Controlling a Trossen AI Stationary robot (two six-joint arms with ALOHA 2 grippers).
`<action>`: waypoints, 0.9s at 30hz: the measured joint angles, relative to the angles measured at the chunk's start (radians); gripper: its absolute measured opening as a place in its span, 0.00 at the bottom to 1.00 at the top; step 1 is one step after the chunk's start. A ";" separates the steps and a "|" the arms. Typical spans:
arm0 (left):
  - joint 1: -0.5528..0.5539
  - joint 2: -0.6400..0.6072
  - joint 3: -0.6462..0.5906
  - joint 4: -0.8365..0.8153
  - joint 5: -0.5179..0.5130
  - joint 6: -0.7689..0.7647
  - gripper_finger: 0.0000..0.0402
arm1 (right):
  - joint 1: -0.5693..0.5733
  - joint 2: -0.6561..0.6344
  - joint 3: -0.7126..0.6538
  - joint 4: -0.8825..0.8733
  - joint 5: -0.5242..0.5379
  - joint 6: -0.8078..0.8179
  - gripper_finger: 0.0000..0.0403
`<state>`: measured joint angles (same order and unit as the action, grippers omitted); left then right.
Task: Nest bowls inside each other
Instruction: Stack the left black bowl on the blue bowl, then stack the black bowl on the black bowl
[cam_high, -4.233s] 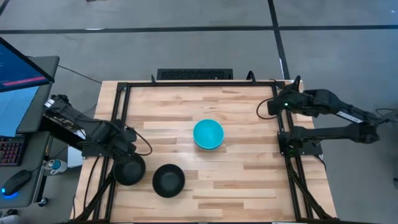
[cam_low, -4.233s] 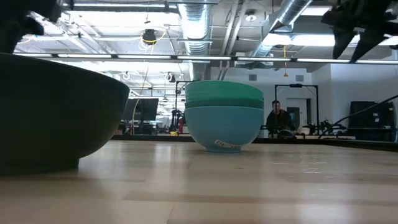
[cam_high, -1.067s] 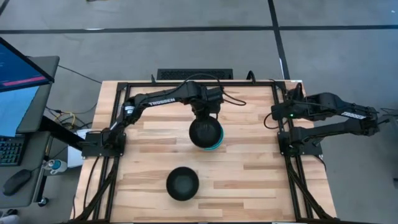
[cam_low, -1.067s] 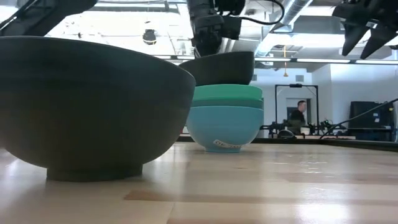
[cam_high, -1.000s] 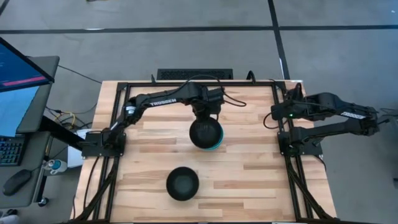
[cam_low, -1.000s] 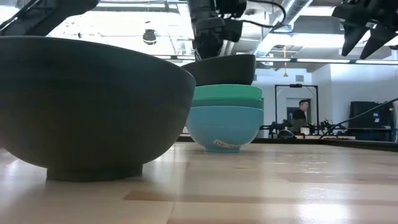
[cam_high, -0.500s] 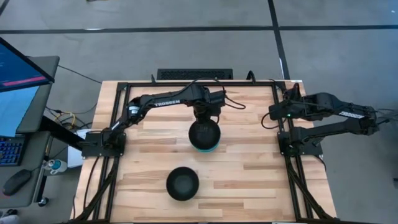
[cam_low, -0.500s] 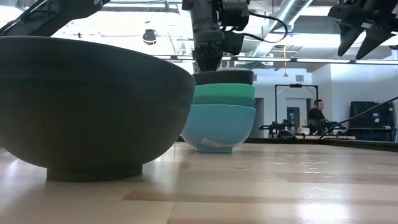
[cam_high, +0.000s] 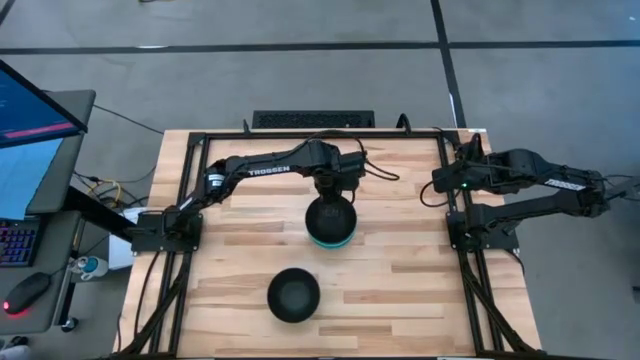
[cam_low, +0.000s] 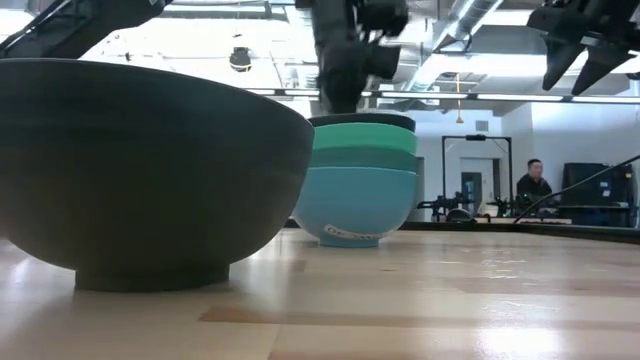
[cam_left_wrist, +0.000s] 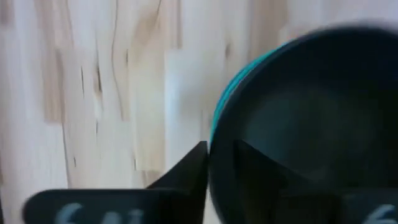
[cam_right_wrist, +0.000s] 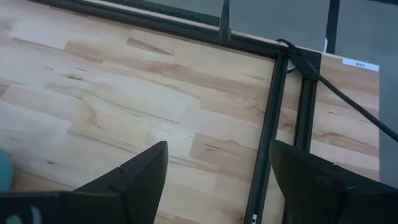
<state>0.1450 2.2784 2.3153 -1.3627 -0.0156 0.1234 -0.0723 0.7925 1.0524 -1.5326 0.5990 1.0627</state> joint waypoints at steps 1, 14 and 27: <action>-0.006 0.000 0.025 -0.001 0.000 0.000 0.19 | 0.000 0.000 0.000 0.000 0.002 0.000 0.76; -0.140 -0.280 -0.081 -0.156 -0.044 -0.145 0.47 | -0.003 -0.002 0.000 -0.008 0.030 -0.016 0.76; -0.370 -0.683 -0.959 0.518 -0.140 -0.571 0.29 | -0.002 -0.002 0.000 -0.004 0.026 -0.015 0.76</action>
<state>-0.2252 1.5950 1.3560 -0.8452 -0.1556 -0.4473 -0.0742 0.7906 1.0523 -1.5369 0.6254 1.0472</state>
